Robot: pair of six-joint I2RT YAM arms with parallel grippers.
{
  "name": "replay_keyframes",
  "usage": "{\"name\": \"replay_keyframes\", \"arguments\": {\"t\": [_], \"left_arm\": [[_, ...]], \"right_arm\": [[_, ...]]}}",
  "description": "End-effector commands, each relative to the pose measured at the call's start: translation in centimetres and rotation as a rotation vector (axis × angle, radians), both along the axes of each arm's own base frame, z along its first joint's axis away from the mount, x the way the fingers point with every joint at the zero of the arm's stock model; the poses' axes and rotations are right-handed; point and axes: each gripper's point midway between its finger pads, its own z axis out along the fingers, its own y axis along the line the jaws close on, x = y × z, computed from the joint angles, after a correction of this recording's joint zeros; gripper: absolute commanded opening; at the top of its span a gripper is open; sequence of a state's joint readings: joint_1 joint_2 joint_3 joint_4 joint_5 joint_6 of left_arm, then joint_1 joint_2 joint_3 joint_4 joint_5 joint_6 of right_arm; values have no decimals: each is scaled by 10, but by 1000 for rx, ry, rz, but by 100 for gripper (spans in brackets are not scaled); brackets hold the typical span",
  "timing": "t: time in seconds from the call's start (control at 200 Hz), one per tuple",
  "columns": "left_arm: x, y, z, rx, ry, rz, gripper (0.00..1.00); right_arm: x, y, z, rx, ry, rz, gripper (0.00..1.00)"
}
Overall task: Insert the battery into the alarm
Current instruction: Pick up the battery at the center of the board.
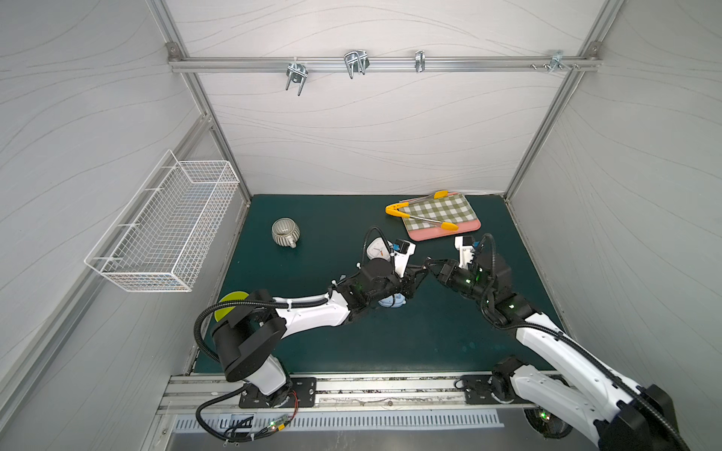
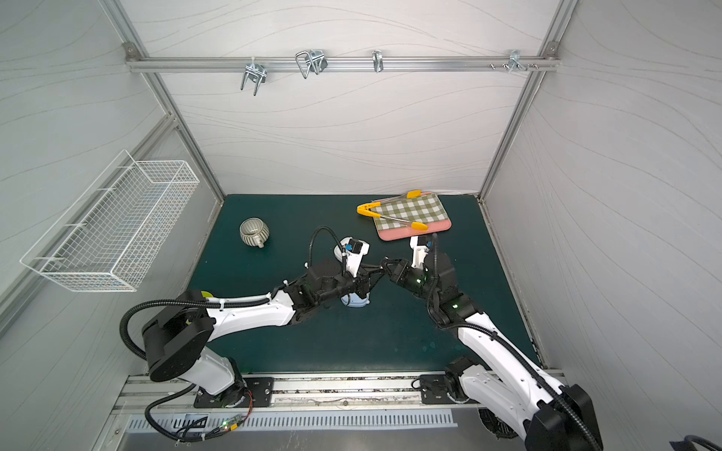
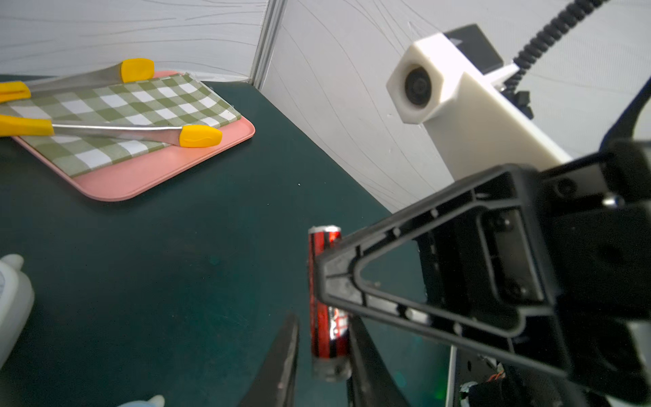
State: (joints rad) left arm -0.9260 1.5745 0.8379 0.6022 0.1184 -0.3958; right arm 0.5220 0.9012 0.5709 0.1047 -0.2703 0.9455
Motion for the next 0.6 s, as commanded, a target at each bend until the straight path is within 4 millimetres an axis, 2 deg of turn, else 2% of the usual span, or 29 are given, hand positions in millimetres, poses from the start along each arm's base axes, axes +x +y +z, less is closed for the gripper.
{"name": "replay_keyframes", "arguments": {"t": [0.0, 0.125, 0.365, 0.38, 0.49, 0.595], "left_arm": [[3, -7, 15, -14, -43, -12, 19], [0, -4, 14, 28, -73, -28, 14], [-9, 11, 14, 153, -171, -76, 6], [-9, 14, 8, 176, -147, -79, 6], [-1, 32, 6, 133, -19, -140, 6], [5, 53, 10, 105, 152, -218, 6]], "right_arm": [[-1, -1, 8, 18, -23, 1, 8], [0, -5, 4, -9, -22, -11, 13], [-3, -16, 9, -104, -63, -19, 54], [-3, -18, 9, -122, -68, -23, 56], [-5, -43, 18, -335, -156, -55, 67], [-14, -48, 31, -507, -319, 41, 74]]}}
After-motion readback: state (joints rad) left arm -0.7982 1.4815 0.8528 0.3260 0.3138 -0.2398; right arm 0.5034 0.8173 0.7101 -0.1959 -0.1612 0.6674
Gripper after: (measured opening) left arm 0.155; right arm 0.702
